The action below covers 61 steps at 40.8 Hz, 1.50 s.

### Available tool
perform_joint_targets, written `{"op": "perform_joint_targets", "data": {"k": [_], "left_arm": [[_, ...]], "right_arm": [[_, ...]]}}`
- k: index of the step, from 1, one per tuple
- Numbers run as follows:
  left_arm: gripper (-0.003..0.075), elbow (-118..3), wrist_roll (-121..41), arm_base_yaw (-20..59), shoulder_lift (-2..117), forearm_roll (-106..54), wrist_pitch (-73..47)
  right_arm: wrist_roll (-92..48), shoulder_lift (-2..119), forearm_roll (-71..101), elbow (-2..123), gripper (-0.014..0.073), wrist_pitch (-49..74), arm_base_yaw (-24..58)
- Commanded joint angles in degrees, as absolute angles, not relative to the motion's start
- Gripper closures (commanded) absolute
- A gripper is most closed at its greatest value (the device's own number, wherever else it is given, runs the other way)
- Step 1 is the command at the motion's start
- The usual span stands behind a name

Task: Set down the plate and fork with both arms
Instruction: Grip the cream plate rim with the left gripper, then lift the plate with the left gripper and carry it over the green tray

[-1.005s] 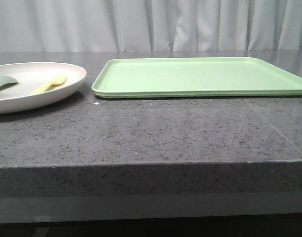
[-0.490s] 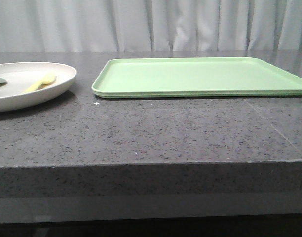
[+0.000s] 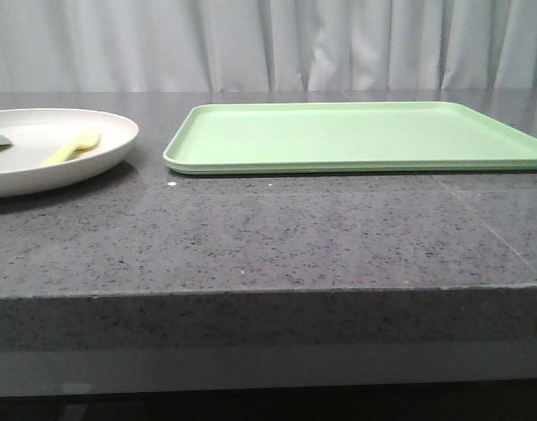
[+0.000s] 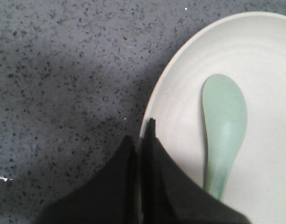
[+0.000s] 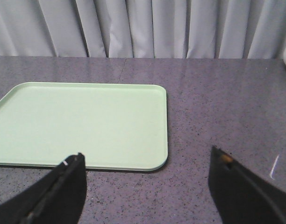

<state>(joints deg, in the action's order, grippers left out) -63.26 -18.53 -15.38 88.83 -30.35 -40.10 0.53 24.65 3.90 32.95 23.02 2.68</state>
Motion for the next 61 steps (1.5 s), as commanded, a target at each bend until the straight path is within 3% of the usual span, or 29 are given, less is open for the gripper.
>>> {"op": "perform_joint_targets", "data": {"k": [1,14,39,50,61], "left_arm": [[0.0738,-65.1,-19.7,-16.4,86.4,-34.6,-39.0],[0.0738,-65.6,-28.8,-20.6,86.4,-48.6,-43.7],[0.0738,-75.1,-28.8,-20.9,86.4,-57.5,-50.7],[0.0738,-75.2,-27.2,-14.8,86.4,-58.8,-47.3],[0.0738,-78.7,-22.3,-3.4,90.3,-59.8,-41.8]], "right_arm": [[0.0,25.4,4.2,35.0,0.0029,18.7,2.4],[0.0,25.4,4.2,35.0,0.0029,18.7,2.4],[0.0,25.4,4.2,35.0,0.0029,18.7,2.4],[0.0,25.4,4.2,35.0,0.0029,18.7,2.4],[0.0,25.4,4.2,35.0,0.0029,18.7,2.4]]}}
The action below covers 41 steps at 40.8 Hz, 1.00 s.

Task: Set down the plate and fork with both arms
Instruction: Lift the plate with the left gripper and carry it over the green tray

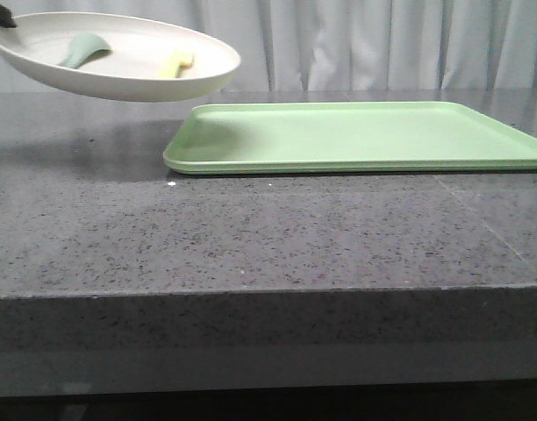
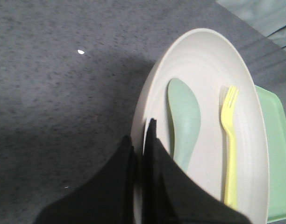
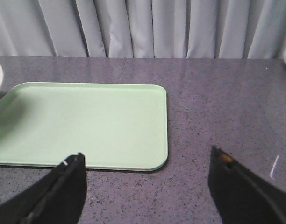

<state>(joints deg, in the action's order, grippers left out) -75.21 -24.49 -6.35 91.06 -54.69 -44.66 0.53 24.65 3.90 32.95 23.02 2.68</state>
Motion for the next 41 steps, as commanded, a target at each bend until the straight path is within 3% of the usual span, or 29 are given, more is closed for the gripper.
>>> {"op": "perform_joint_targets", "data": {"k": [1,21,41], "left_arm": [[0.0738,-79.3,-22.1,-2.1,90.9,-60.0,-41.5],[0.0738,-92.3,-18.3,15.1,105.9,-64.7,-37.7],[0.0738,-93.8,-17.6,18.6,110.4,-65.8,-32.7]], "right_arm": [[0.0,25.4,4.2,35.0,0.0029,18.7,2.4],[0.0,25.4,4.2,35.0,0.0029,19.1,2.4],[0.0,25.4,4.2,35.0,0.0029,19.2,2.5]]}}
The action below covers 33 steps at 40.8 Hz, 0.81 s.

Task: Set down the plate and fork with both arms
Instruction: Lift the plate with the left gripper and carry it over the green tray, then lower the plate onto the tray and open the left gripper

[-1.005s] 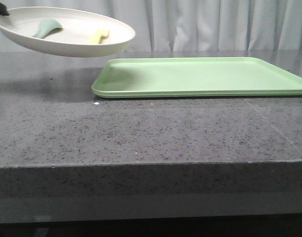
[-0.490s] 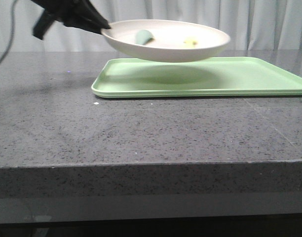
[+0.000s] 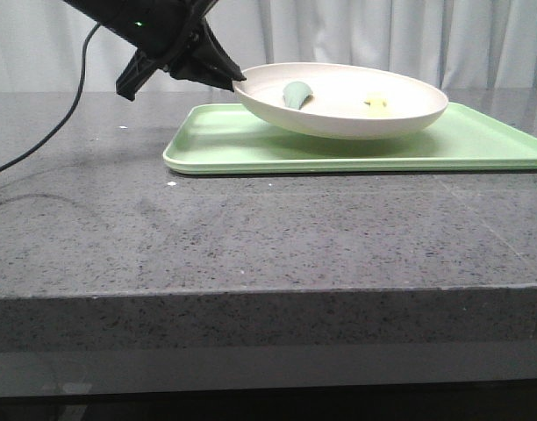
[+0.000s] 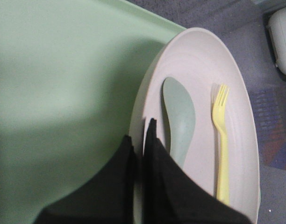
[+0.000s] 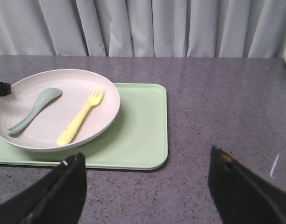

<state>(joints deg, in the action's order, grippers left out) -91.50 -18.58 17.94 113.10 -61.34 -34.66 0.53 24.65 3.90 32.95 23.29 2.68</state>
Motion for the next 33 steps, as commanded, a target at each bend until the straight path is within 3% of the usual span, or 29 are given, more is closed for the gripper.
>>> {"op": "perform_joint_targets", "data": {"k": [1,33], "left_arm": [[0.0738,-93.8,-17.6,18.6,110.6,-66.3,-32.7],[0.0737,-93.7,-17.6,20.0,111.9,-65.6,-33.5]], "right_arm": [[0.0,25.4,4.2,35.0,0.0029,19.2,2.5],[0.0,25.4,4.2,35.0,0.0029,19.2,2.5]]}}
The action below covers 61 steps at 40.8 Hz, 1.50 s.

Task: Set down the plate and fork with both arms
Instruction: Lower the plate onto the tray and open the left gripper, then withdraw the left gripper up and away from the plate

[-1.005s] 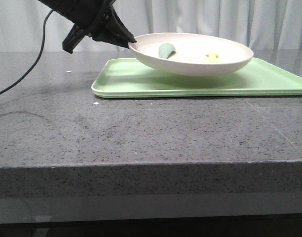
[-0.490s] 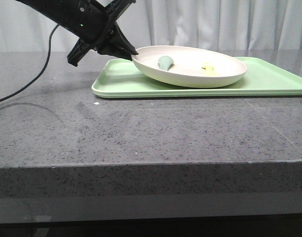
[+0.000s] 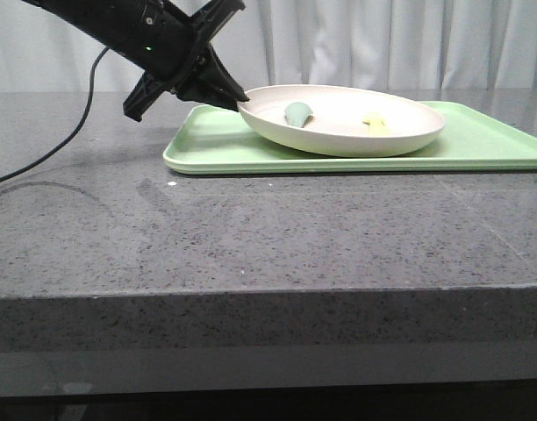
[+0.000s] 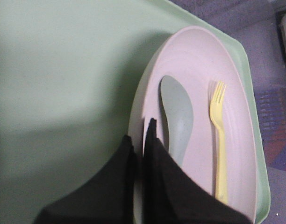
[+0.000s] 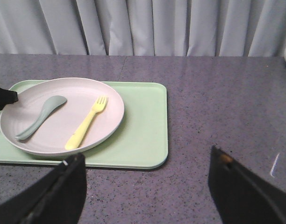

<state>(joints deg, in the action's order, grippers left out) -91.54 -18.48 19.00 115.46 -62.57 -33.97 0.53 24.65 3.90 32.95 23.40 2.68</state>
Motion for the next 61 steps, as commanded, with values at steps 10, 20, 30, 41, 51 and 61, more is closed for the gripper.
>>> {"op": "perform_joint_targets", "data": {"k": [10,20,30,41,51,61], "left_arm": [[0.0654,-93.7,-17.6,20.0,111.9,-65.6,-33.1],[0.052,-93.7,-17.6,20.0,111.9,-65.6,-32.4],[0.0379,-93.8,-18.1,17.9,110.7,-65.6,-35.1],[0.0412,-93.9,-18.1,12.8,106.3,-57.9,-42.2],[0.0738,-93.8,-18.1,12.4,101.0,-46.9,-42.7],[0.0738,-87.0,-17.9,12.4,92.4,-38.6,-37.0]], "right_arm": [[0.0,25.4,4.2,35.0,0.0029,19.2,2.5],[0.0,25.4,4.2,35.0,0.0029,19.2,2.5],[0.0,25.4,4.2,35.0,0.0029,19.2,2.5],[0.0,25.4,4.2,35.0,0.0029,19.2,2.5],[0.0,25.4,4.2,35.0,0.0029,19.2,2.5],[0.0,25.4,4.2,35.0,0.0029,19.3,2.5]]}}
